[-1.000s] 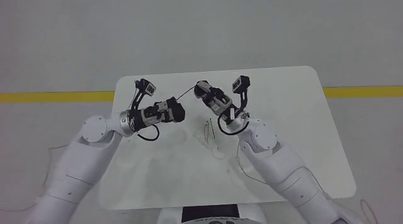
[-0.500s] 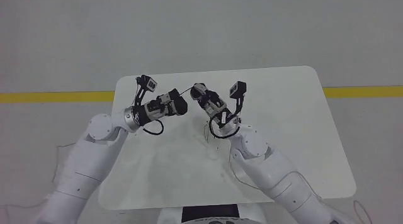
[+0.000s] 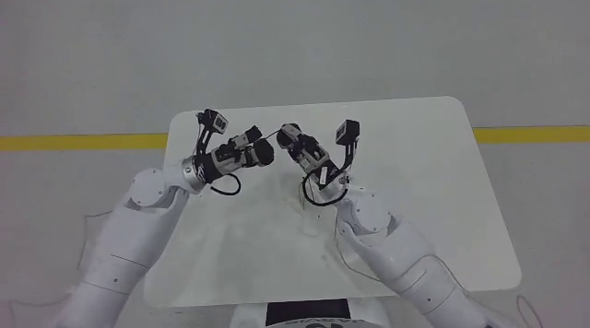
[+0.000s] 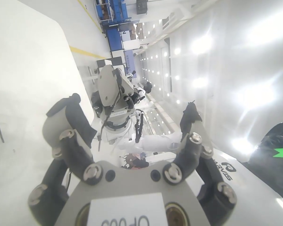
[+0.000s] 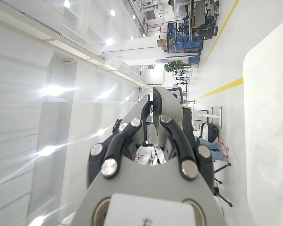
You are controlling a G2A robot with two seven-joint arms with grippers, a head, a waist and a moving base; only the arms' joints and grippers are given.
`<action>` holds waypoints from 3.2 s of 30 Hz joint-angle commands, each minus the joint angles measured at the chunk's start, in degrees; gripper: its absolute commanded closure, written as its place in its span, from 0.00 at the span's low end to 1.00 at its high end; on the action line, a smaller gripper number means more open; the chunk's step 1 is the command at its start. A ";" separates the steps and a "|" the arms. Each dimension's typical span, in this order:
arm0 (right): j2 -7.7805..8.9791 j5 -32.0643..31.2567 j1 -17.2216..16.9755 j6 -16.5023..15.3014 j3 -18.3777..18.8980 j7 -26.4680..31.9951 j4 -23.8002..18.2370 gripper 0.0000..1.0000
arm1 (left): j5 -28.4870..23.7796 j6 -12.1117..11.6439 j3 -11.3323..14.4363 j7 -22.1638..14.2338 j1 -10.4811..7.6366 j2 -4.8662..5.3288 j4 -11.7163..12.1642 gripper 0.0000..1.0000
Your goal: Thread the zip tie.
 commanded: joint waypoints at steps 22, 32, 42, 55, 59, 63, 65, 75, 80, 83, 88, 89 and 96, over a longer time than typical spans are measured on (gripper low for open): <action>0.13 -12.33 -1.90 3.81 2.51 -0.47 -2.25 1.00 | 1.53 0.00 -0.20 0.94 0.54 0.11 -1.26 0.44; -0.04 -13.84 -2.82 3.25 3.18 0.59 -2.91 1.00 | 1.88 0.30 0.20 1.10 0.35 0.11 -0.78 0.55; -0.05 -16.71 -3.64 3.45 4.09 1.25 -3.44 1.00 | 2.30 0.71 0.48 1.61 0.48 0.16 -1.07 0.64; -0.05 -21.44 -4.23 3.34 4.97 1.60 -3.78 1.00 | 2.56 0.81 0.77 1.94 0.33 0.20 -0.92 0.70; -0.13 -21.70 -4.36 2.93 5.02 1.86 -3.80 1.00 | 2.58 0.83 0.95 1.91 0.25 0.20 -0.74 0.73; -0.21 -21.68 -4.46 2.04 5.05 2.30 -3.85 1.00 | 2.59 0.94 1.02 1.81 0.13 0.22 -0.64 0.76; -0.24 -21.78 -4.48 1.78 5.09 2.57 -3.85 1.00 | 2.56 0.94 1.06 1.73 0.09 0.23 -0.58 0.77; -0.32 -23.41 -4.56 1.88 5.34 3.39 -3.82 1.00 | 2.34 0.80 1.22 1.63 -0.12 0.25 -0.03 0.82; -0.39 -24.40 -4.59 1.91 5.39 3.27 -3.83 1.00 | 2.27 0.85 1.28 1.63 -0.24 0.26 0.14 0.85; -0.45 -24.36 -4.58 1.51 5.42 3.46 -3.75 1.00 | 2.23 0.95 1.33 1.58 -0.32 0.27 0.31 0.86; -0.54 -24.10 -4.57 0.72 5.46 3.98 -3.72 1.00 | 2.14 1.12 1.57 1.41 -0.57 0.26 0.67 0.90; -0.55 -24.05 -4.57 0.61 5.50 4.05 -3.71 1.00 | 2.13 1.15 1.61 1.37 -0.62 0.26 0.72 0.91; -0.62 -24.11 -4.55 0.48 5.49 5.13 -3.74 1.00 | 2.03 1.23 1.83 1.12 -0.98 0.25 1.12 1.00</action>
